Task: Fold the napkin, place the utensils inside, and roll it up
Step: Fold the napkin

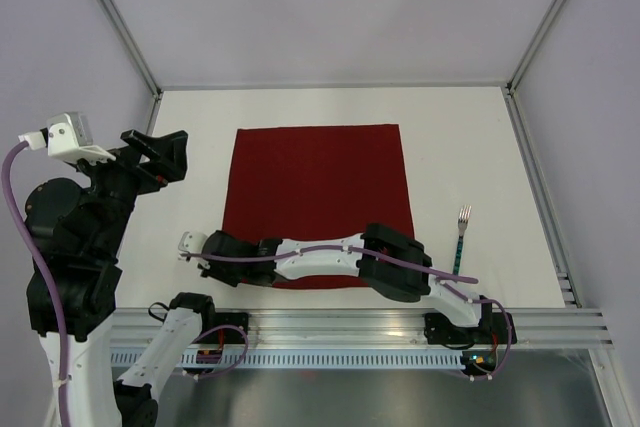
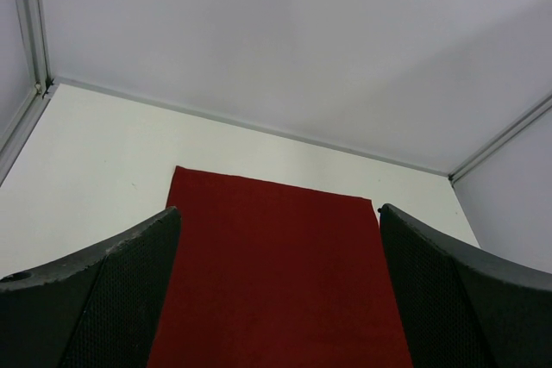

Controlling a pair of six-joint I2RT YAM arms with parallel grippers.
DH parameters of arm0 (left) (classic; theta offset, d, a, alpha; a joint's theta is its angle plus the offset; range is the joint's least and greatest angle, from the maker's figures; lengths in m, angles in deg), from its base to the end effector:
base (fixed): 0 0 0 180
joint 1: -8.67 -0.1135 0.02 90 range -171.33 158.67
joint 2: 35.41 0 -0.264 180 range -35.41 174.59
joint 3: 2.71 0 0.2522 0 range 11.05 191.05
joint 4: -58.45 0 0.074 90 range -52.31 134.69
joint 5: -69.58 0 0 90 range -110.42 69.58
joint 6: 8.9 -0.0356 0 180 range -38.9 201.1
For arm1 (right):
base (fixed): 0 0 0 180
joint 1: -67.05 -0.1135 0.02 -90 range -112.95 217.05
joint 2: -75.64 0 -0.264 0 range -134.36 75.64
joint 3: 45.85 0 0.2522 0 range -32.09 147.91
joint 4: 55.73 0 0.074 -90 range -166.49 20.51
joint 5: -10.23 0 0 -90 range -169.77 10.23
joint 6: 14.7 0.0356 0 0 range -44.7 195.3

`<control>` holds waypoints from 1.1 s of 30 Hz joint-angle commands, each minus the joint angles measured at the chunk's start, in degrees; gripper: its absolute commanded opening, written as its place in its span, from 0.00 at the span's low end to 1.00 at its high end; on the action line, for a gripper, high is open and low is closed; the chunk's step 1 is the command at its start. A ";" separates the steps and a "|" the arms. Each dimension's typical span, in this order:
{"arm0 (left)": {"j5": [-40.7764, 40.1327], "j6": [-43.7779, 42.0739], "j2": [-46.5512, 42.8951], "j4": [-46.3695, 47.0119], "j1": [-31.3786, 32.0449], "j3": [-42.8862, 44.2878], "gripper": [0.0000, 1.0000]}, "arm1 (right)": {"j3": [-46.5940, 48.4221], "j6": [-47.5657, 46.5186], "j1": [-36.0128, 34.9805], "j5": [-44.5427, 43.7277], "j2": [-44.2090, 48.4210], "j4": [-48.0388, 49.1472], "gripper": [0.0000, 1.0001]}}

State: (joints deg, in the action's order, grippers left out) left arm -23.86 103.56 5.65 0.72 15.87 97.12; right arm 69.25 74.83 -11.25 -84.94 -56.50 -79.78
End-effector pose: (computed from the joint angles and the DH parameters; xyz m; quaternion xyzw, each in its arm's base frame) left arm 0.0610 -0.0056 0.5046 -0.1142 0.6913 -0.1622 0.6948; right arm 0.1087 0.5093 0.1634 -0.5626 0.7147 0.2278 0.3476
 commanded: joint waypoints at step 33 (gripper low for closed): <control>3.18 0.22 3.68 2.56 -0.17 -0.10 1.00 | -10.19 -5.50 25.38 0.60 18.66 -1.23 0.00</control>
State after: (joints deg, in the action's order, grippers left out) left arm -22.79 103.56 8.62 0.79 15.87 97.12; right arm 61.25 71.83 11.43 -82.42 -41.35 -81.90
